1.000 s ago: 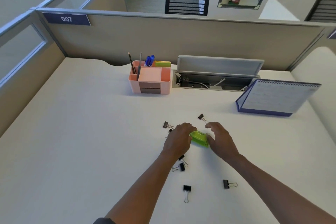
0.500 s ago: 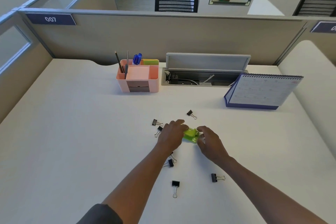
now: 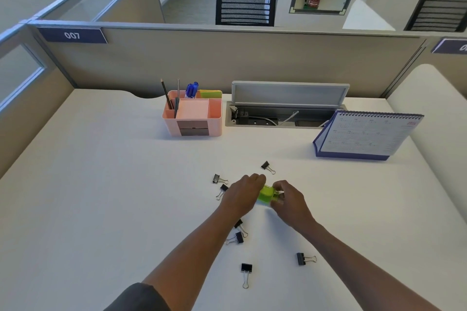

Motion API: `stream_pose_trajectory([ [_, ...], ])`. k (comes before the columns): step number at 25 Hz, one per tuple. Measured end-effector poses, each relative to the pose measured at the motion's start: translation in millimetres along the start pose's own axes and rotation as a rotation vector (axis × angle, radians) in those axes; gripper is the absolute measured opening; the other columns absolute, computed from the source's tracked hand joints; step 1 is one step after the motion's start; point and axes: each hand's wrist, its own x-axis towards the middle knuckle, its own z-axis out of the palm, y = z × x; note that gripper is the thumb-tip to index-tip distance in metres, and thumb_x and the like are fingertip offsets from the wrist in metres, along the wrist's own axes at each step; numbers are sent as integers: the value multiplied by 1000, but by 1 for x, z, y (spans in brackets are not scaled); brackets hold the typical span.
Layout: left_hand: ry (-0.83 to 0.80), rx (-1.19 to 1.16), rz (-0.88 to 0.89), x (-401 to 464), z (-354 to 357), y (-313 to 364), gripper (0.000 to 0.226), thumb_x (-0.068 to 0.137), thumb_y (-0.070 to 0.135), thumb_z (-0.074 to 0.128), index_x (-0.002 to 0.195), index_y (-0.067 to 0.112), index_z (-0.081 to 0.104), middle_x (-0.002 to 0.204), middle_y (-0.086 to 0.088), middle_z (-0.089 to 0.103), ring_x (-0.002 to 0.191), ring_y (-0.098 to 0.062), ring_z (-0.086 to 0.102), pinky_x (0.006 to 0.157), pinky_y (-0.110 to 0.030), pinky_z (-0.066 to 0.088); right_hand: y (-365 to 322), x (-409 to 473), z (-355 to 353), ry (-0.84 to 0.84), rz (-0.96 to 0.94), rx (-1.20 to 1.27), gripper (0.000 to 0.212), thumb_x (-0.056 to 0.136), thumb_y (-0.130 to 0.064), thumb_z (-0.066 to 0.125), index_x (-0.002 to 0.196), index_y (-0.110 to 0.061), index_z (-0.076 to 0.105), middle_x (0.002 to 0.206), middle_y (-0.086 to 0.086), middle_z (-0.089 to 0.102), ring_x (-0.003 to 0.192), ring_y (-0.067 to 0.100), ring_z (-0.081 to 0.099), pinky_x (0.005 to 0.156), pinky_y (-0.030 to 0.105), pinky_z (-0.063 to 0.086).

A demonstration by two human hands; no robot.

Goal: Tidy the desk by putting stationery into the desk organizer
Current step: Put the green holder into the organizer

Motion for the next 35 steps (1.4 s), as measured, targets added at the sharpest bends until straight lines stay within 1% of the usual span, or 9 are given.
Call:
stream_pose_trajectory([
  [6, 26, 6, 16, 8, 5, -2, 26, 83, -6, 47, 103, 12, 47, 99, -6, 49, 83, -27, 52, 56, -36, 33, -2, 2, 5, 55, -87, -176, 38, 84, -10, 67, 120, -16, 59, 107, 6, 64, 94, 25, 60, 80, 32, 46],
  [9, 12, -16, 64, 11, 11, -10, 14, 91, 8, 51, 104, 11, 55, 104, -6, 49, 87, -25, 52, 56, -34, 35, -3, 3, 8, 59, -98, -215, 35, 86, -10, 64, 120, -18, 61, 109, 5, 64, 96, 26, 59, 83, 34, 47],
  [13, -20, -56, 129, 13, 12, -19, 24, 93, 26, 59, 111, 9, 59, 110, -8, 53, 93, -26, 52, 65, -40, 46, -4, 6, 6, 70, -92, -224, 31, 87, -13, 65, 117, -21, 62, 106, 2, 64, 94, 24, 58, 77, 31, 45],
  [18, -32, 30, 100, 17, 3, -15, 28, 86, -2, 53, 112, 7, 51, 106, -11, 51, 84, -32, 58, 58, -38, 35, -11, 5, 9, 93, -81, -241, 30, 91, -16, 60, 119, -26, 60, 105, -3, 64, 97, 23, 60, 76, 34, 48],
  [23, 147, -18, 29, 19, -7, -24, 26, 79, -9, 55, 99, 7, 52, 92, -11, 51, 63, -34, 58, 47, -36, 30, -49, 20, -4, 228, -70, -24, 32, 89, -4, 61, 119, -17, 60, 103, -8, 63, 93, 19, 62, 77, 27, 43],
  [27, 341, -60, -51, 26, -22, -42, 27, 77, -1, 69, 95, 12, 54, 87, -6, 53, 54, -26, 54, 39, -31, 38, -86, 46, -19, 263, 119, 355, 30, 93, -14, 62, 121, -24, 57, 120, -4, 61, 108, 16, 61, 88, 36, 56],
  [29, 393, -108, -97, 30, -34, -52, 28, 81, 4, 70, 103, 13, 55, 95, -7, 55, 61, -26, 57, 46, -33, 48, -106, 62, -24, 212, 145, 426, 26, 92, -23, 65, 118, -26, 58, 116, 2, 63, 105, 20, 64, 76, 36, 62],
  [31, 437, -149, -121, 33, -47, -62, 27, 84, 6, 69, 106, 12, 55, 99, -7, 56, 63, -24, 58, 48, -30, 47, -131, 77, -27, 156, 127, 431, 30, 89, -28, 70, 117, -24, 59, 109, 6, 64, 93, 22, 69, 59, 27, 60],
  [35, 527, -177, -160, 39, -72, -88, 26, 88, 12, 68, 110, 13, 54, 104, -5, 56, 67, -20, 61, 53, -29, 54, -178, 105, -27, 146, 21, 310, 31, 86, -26, 73, 114, -21, 62, 104, 3, 62, 88, 16, 67, 61, 33, 63],
])
